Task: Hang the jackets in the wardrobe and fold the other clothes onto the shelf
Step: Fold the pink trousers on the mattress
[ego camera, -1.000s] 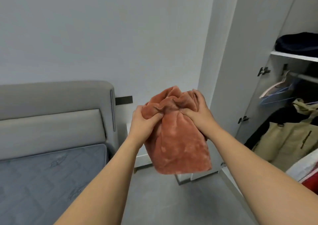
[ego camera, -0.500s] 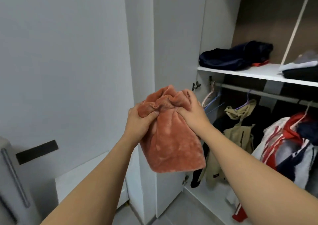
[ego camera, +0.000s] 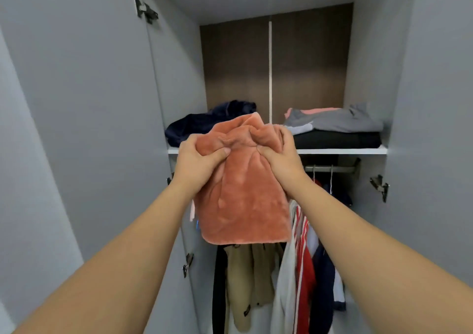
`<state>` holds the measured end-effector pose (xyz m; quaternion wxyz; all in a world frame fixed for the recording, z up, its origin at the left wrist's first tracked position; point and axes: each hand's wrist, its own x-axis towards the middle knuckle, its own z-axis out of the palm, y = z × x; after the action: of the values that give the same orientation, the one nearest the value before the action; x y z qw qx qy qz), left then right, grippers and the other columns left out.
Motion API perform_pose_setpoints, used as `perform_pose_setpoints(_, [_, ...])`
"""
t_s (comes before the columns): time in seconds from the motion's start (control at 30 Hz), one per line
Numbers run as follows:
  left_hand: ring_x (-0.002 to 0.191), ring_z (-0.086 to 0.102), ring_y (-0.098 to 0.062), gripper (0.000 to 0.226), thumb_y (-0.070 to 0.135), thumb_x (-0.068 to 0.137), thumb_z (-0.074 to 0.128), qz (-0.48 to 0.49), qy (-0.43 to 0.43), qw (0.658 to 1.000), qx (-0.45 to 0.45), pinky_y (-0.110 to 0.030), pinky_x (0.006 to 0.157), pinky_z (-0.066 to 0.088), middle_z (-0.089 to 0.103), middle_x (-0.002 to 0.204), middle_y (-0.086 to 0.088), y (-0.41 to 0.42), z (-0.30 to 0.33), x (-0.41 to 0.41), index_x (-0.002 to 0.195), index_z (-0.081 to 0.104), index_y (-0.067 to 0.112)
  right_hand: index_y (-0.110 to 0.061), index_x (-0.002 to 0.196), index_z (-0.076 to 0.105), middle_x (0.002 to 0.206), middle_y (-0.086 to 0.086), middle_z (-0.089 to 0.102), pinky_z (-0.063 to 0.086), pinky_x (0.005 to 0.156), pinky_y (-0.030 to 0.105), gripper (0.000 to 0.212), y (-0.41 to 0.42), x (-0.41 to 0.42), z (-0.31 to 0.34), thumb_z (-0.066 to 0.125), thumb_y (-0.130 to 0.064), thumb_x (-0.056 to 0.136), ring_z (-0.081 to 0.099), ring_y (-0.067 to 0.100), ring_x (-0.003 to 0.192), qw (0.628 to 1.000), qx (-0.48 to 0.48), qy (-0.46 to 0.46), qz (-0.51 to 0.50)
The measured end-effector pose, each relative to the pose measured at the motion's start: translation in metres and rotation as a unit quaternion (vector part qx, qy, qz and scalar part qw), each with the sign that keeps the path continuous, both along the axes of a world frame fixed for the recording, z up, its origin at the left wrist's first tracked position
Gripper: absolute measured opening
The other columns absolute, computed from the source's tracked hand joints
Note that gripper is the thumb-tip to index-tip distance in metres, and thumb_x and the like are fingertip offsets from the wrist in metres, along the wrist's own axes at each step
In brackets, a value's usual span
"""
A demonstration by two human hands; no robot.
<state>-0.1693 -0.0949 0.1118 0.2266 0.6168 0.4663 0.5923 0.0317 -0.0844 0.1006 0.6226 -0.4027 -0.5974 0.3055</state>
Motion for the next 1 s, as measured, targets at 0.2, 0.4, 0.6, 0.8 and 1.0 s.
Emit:
perform_pose_setpoints(0.2, [0.113, 0.058, -0.012, 0.107, 0.071, 0.045, 0.086, -0.086, -0.034, 0.994, -0.066, -0.034, 0.086, 0.052, 0.05, 0.13, 0.011, 0.088, 0.028, 0.028, 0.134, 0.034, 0.043, -0.051, 0.118, 0.046, 0.113, -0.013, 0.062, 0.055, 0.088, 0.037, 0.054, 0.069, 0.055, 0.048, 0.071, -0.027, 0.076, 0.064, 0.011, 0.102, 0.995, 0.019, 0.096, -0.02])
perform_pose_setpoints(0.4, [0.108, 0.063, -0.019, 0.083, 0.087, 0.053, 0.069, -0.152, -0.002, 0.967, -0.206, -0.045, 0.083, 0.056, 0.065, 0.119, 0.01, 0.162, 0.04, 0.043, 0.118, 0.059, 0.036, -0.04, 0.126, 0.036, 0.115, -0.007, 0.054, 0.052, 0.076, 0.03, 0.053, 0.145, 0.082, 0.095, 0.067, -0.024, 0.085, 0.06, 0.014, 0.102, 0.982, 0.034, 0.176, -0.061])
perform_pose_setpoints(0.6, [0.112, 0.05, -0.037, 0.121, 0.086, 0.048, 0.071, -0.147, -0.058, 0.941, -0.3, -0.066, 0.08, 0.048, 0.033, 0.153, -0.007, 0.234, 0.096, 0.072, 0.15, 0.023, 0.042, -0.034, 0.129, 0.035, 0.12, 0.002, 0.055, 0.054, 0.092, 0.046, 0.06, 0.23, 0.085, 0.129, 0.068, -0.02, 0.082, 0.062, 0.023, 0.102, 0.933, 0.043, 0.323, -0.151])
perform_pose_setpoints(0.8, [0.112, 0.056, -0.043, 0.09, 0.067, 0.063, 0.077, -0.304, -0.205, 0.886, -0.285, -0.065, 0.07, 0.053, 0.055, 0.127, -0.012, 0.32, 0.138, 0.122, 0.136, 0.04, 0.03, -0.027, 0.126, 0.027, 0.115, 0.008, 0.052, 0.056, 0.086, 0.05, 0.054, 0.293, 0.107, 0.173, 0.065, -0.018, 0.088, 0.062, 0.025, 0.096, 0.892, 0.036, 0.427, -0.143])
perform_pose_setpoints(1.0, [0.091, 0.064, -0.038, 0.046, 0.042, 0.088, 0.063, -0.326, -0.207, 0.891, -0.238, -0.047, 0.049, 0.055, 0.064, 0.11, -0.012, 0.389, 0.183, 0.174, 0.127, 0.047, 0.024, -0.016, 0.138, 0.048, 0.125, 0.014, 0.063, 0.052, 0.092, 0.054, 0.054, 0.328, 0.157, 0.194, 0.068, -0.02, 0.088, 0.065, 0.034, 0.106, 0.927, -0.045, 0.353, -0.116])
